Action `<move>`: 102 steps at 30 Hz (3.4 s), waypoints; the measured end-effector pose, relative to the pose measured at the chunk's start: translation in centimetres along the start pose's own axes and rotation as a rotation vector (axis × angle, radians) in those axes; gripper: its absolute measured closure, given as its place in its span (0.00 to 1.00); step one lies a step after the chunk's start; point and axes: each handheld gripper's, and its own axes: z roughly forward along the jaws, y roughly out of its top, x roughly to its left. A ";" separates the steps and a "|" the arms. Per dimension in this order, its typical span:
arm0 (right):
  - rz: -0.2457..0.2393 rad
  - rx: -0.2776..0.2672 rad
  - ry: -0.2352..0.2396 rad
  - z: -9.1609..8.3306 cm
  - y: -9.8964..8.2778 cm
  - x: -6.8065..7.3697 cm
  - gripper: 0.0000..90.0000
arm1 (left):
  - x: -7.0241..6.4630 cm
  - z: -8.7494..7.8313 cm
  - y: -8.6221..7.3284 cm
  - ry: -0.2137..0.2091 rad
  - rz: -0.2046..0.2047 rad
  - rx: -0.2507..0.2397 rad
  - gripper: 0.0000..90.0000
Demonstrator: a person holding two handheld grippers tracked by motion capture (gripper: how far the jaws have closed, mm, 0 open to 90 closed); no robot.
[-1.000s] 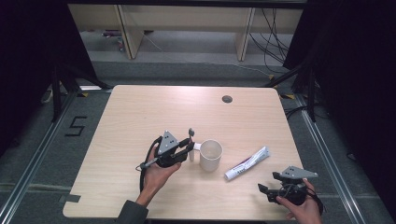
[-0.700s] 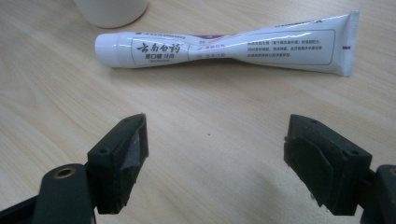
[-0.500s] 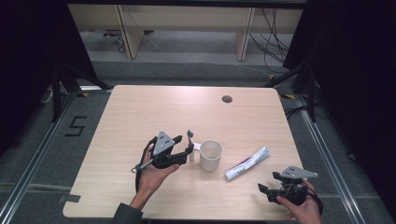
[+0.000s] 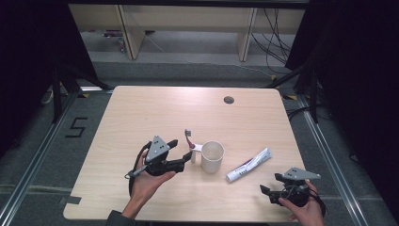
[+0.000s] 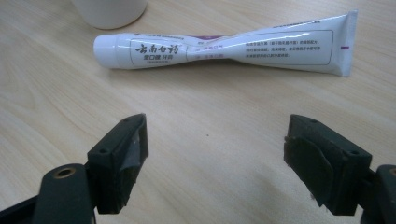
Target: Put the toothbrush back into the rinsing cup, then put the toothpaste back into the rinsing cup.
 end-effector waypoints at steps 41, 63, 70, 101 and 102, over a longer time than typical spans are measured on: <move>-0.024 -0.004 0.003 -0.3 -0.3 -0.2 0.24 | -0.7 -3.9 -6.7 -0.007 -0.037 0.167 0.25; -0.052 -0.033 0.021 -0.3 0.0 0.3 0.20 | -1.8 -4.6 -9.1 -0.017 0.007 0.270 0.24; -0.045 -0.060 0.056 -0.4 0.9 1.0 0.40 | -2.0 -4.5 -9.4 -0.011 0.043 0.293 0.24; -0.213 0.003 0.151 7.5 7.2 5.0 1.00 | -2.5 -4.1 -9.9 -0.013 0.075 0.315 0.24; -0.212 0.011 0.148 7.9 7.3 5.2 1.00 | -2.4 -4.0 -9.9 -0.010 0.075 0.315 0.24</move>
